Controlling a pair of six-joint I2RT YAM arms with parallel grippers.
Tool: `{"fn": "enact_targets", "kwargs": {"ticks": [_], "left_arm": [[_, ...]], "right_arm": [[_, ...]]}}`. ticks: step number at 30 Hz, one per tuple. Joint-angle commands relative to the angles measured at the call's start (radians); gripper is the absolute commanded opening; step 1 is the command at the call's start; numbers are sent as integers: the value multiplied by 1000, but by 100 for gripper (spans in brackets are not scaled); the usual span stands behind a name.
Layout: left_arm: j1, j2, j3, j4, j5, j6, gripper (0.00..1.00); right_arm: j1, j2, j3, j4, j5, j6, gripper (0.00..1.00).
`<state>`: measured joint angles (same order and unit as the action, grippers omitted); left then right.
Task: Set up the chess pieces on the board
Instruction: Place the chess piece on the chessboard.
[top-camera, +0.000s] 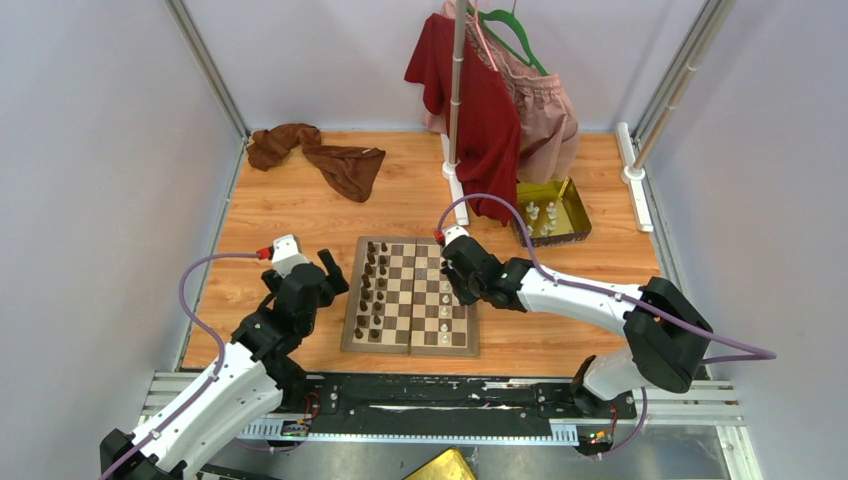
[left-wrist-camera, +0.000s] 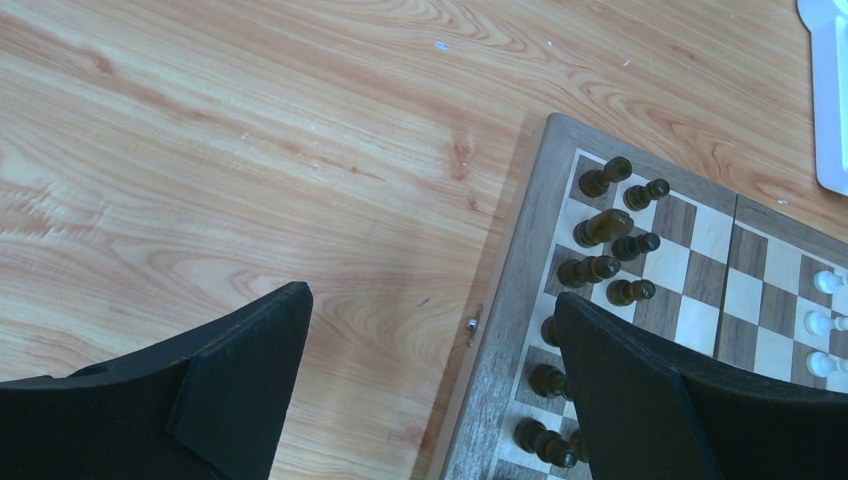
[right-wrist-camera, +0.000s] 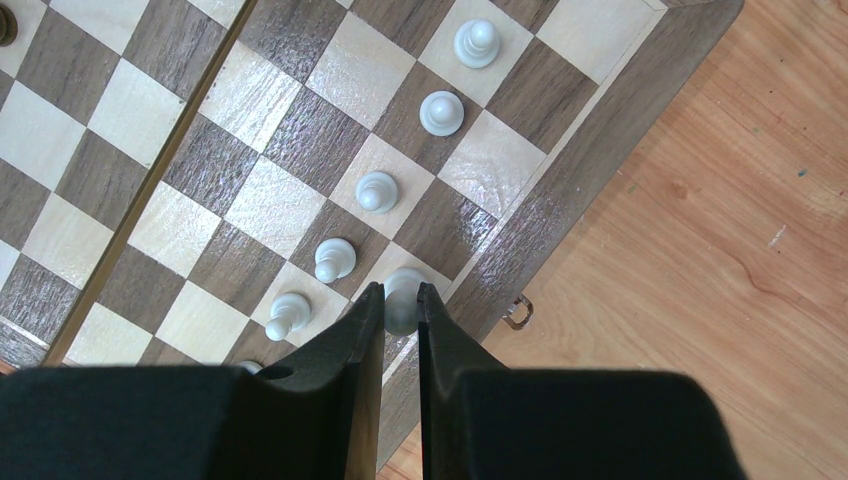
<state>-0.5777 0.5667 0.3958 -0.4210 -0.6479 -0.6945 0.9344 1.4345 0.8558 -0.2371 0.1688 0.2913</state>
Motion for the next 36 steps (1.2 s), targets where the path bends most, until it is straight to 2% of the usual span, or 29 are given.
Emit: {"fn": "enact_targets", "kwargs": {"ticks": [1,6,13,25,32,36], "left_arm": [[6,-8,-11,13,-15,-20,100],[6,-10,-12,9,-17,-25,100],[6,-5,-18,17,-16,-31,100],[6,2,-15,21,-16,-27,100],[6,-1,-23,20,-18,-31,100],[6,-1,-22,23,-18,-29,100]], "right_arm": [[18,5,6,-25,29,-8,10],[18,-1,3,-31,32,-10,26],[20,-24,10,-44,35,-17,38],[35,-108,76,-110,52,-31,39],[32,-192,128,-139,141,-51,40],[-23,-210,141,-137,199,-58,41]]}}
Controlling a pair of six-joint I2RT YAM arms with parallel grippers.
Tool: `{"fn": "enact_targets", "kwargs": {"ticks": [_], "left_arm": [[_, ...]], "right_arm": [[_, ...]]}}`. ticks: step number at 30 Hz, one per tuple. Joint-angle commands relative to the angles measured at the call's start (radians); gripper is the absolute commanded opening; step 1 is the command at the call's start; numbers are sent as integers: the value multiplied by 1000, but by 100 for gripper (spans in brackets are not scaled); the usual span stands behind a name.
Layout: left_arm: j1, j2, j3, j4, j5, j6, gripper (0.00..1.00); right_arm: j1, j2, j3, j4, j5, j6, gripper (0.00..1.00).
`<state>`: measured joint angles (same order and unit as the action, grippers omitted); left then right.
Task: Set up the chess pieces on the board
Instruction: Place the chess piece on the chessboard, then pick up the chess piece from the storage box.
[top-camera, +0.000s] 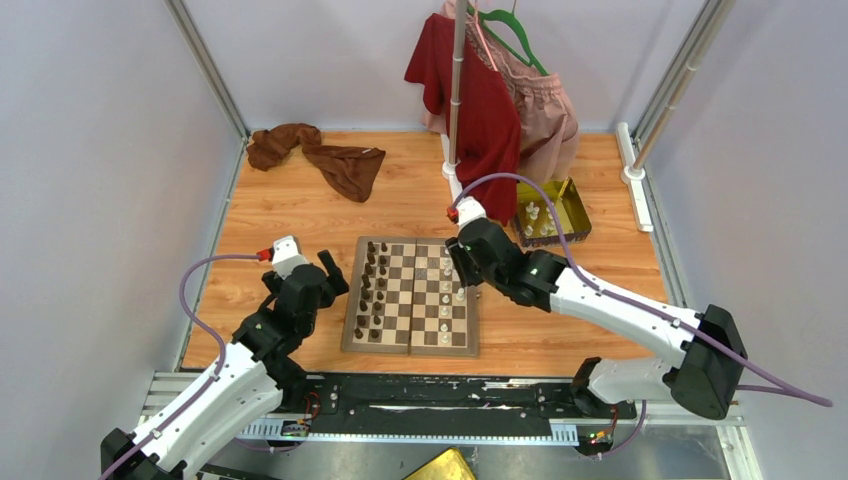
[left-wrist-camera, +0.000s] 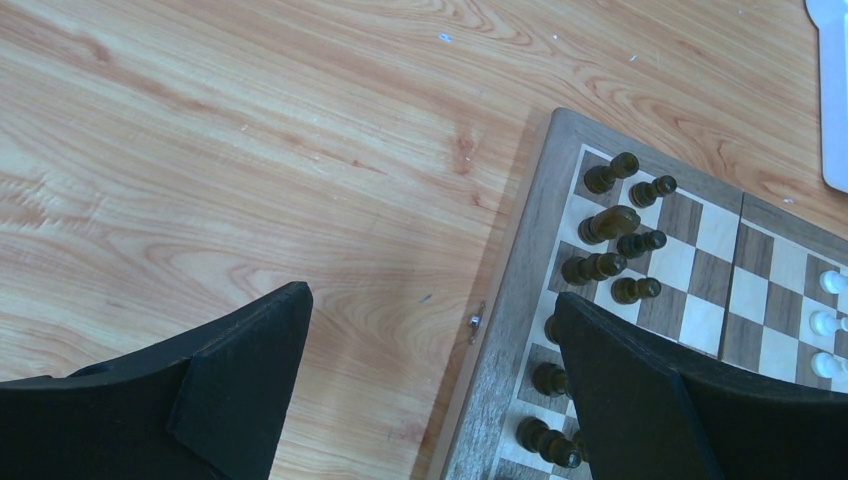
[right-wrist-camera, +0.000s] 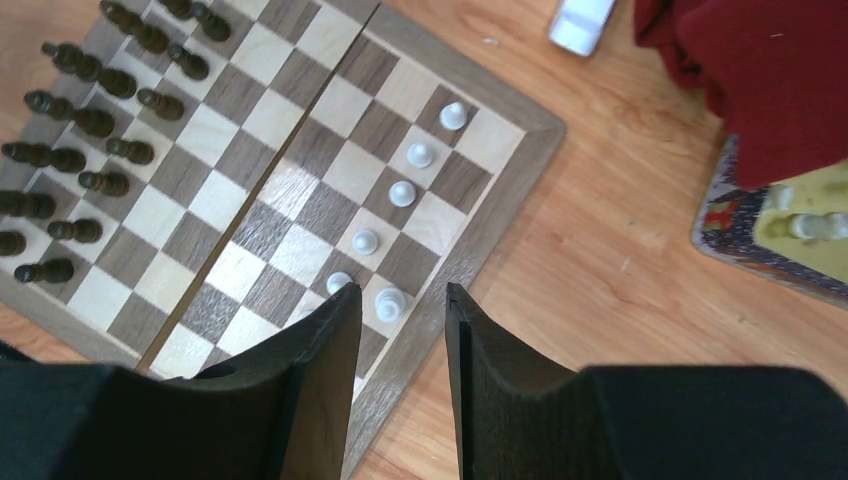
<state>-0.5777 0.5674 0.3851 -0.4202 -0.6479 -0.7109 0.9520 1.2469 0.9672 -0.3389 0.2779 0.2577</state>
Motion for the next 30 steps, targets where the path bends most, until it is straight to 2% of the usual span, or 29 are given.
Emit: {"fn": "enact_targets", "kwargs": {"ticks": [1,8,14,22,30], "left_arm": [[6,0,-12,22,-20,-12,100],[6,8,-21,46,-14,-14,100],[6,31,-45,97,2,-38,100],[6,93,-39,171,13,-50,100],[6,203,-19,252,36,-53,100]], "right_arm": [[-68,-25,29,-31,92,-22,41],[-330,-58,-16,48,112,14,41],[-514,6,-15,134,90,36,40],[-674,216,53,206,4,27,38],[-744,418,174,245,-37,14,35]]}}
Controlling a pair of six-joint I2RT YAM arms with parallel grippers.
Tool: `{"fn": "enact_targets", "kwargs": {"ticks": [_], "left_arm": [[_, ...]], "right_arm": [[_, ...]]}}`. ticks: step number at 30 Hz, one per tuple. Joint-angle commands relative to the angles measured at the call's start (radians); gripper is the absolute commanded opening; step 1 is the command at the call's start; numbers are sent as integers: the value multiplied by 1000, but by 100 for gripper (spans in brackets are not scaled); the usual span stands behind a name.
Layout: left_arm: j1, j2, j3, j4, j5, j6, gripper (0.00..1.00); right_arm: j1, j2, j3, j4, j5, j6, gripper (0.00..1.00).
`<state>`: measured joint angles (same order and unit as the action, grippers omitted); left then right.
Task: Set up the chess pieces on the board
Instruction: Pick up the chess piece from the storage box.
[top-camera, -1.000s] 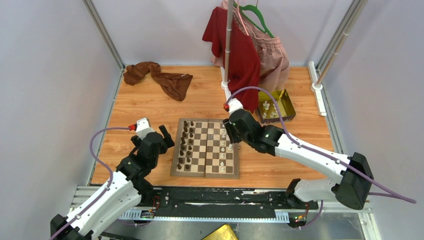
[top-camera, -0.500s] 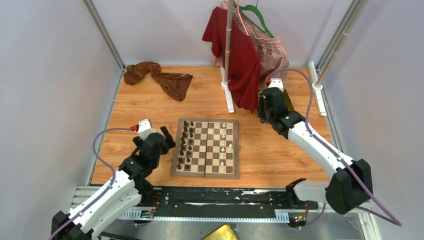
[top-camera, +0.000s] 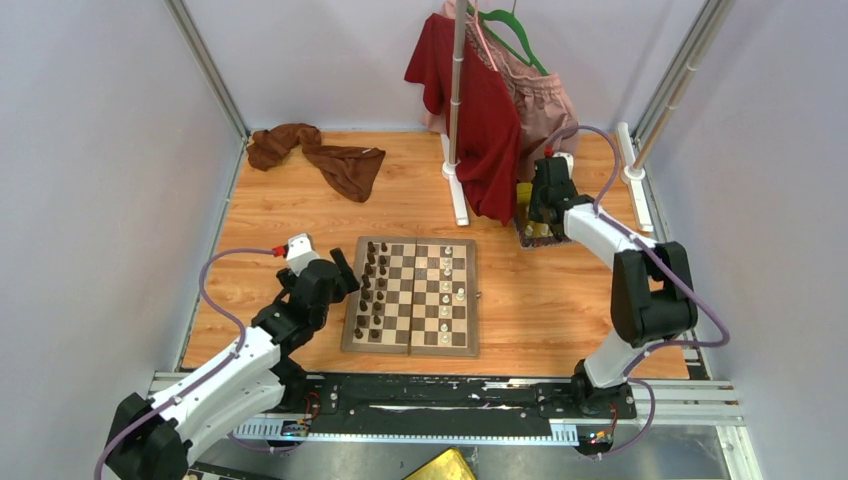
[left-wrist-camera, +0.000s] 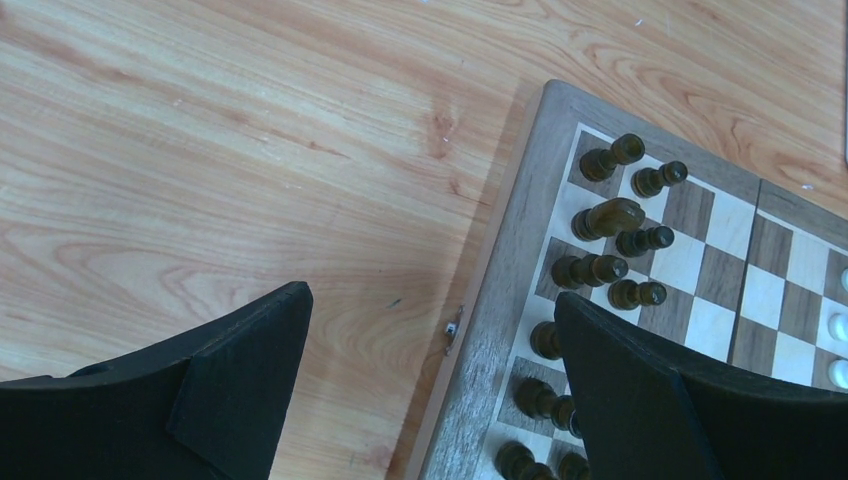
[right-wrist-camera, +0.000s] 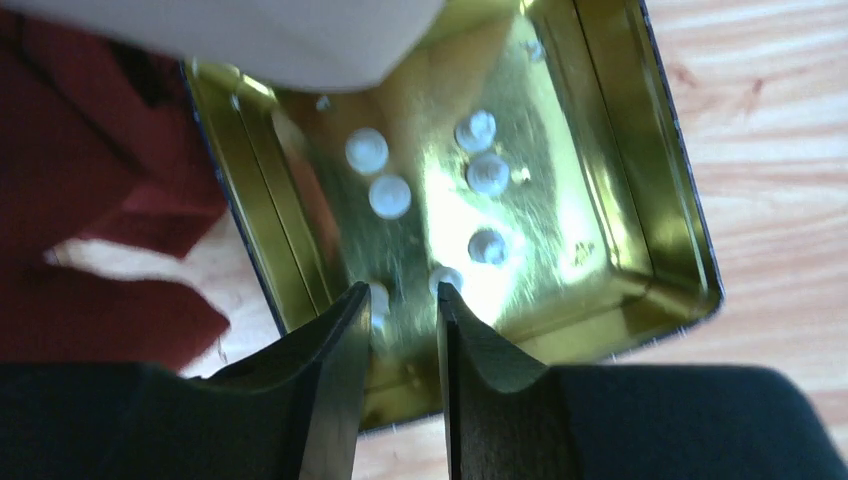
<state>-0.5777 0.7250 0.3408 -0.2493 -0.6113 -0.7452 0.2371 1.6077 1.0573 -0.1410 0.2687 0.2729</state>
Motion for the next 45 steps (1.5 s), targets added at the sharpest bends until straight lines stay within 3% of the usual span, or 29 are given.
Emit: {"fn": "enact_targets", "kwargs": {"ticks": [1,15,45], "left_arm": [[6,63,29,89,-1,-18,100],[6,255,113,150,-2,11,100],[7,216,107,141,3,7,100]], "right_arm": [[-32,82,102,46,-33,-5,35],[-84,259,225,48,-93,-10,33],[-84,240,170,31,-129,11,28]]}}
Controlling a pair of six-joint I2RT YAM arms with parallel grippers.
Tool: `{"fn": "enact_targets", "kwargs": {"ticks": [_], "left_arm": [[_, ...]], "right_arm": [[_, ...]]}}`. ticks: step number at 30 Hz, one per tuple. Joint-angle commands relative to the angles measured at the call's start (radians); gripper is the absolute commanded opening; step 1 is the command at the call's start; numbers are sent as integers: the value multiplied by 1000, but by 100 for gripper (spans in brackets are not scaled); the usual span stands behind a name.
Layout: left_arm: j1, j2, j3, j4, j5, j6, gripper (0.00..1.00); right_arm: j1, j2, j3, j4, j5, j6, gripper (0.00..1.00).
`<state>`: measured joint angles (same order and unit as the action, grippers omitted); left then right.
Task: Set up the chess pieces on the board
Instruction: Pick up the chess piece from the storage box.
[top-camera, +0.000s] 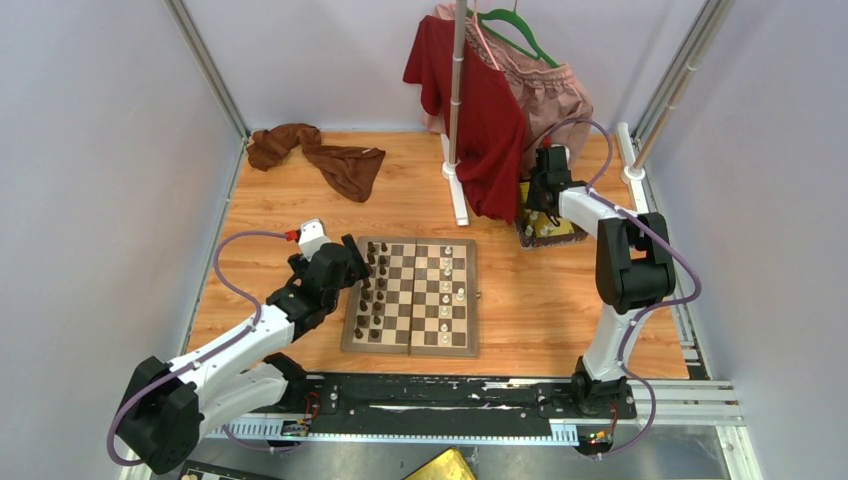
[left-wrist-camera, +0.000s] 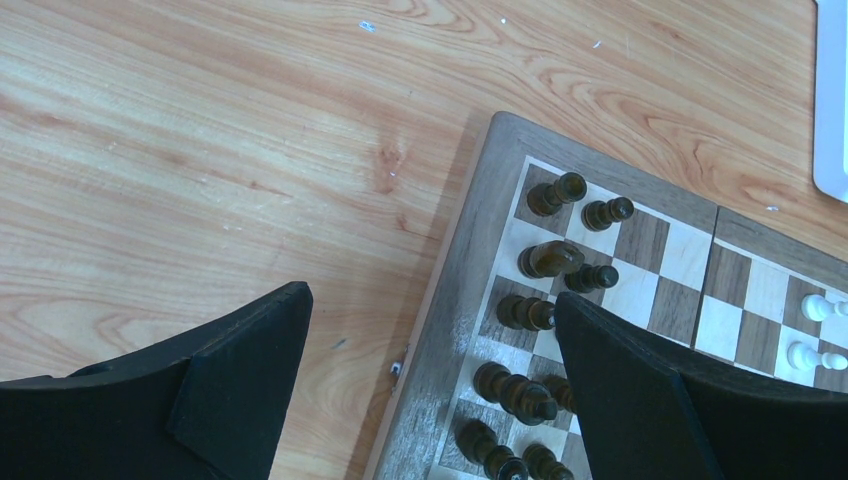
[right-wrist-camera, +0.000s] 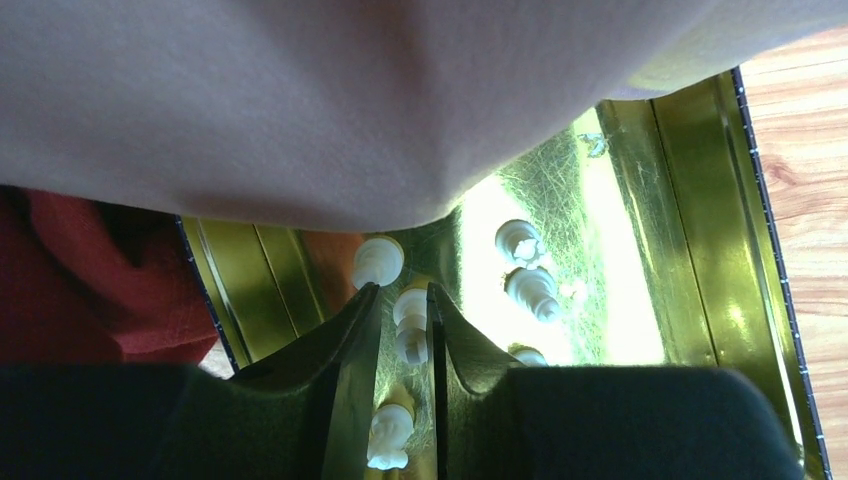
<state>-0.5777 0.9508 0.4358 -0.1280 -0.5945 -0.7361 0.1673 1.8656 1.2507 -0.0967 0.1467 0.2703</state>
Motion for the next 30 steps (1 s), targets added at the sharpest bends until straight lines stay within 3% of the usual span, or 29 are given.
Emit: {"fn": "enact_targets", "kwargs": {"ticks": [1,12,30], "left_arm": [[6,-11,12,18,-14,-2,100],[6,-28,4,10,-5,-11,100],[6,-44,0,3,0,-18,100]], "right_arm": [[-14,-20,-25,-14,-7,15,27],[-14,-27,-46,-12,-8,17,26],[-10,-45,-51,-21,3,14,0]]}}
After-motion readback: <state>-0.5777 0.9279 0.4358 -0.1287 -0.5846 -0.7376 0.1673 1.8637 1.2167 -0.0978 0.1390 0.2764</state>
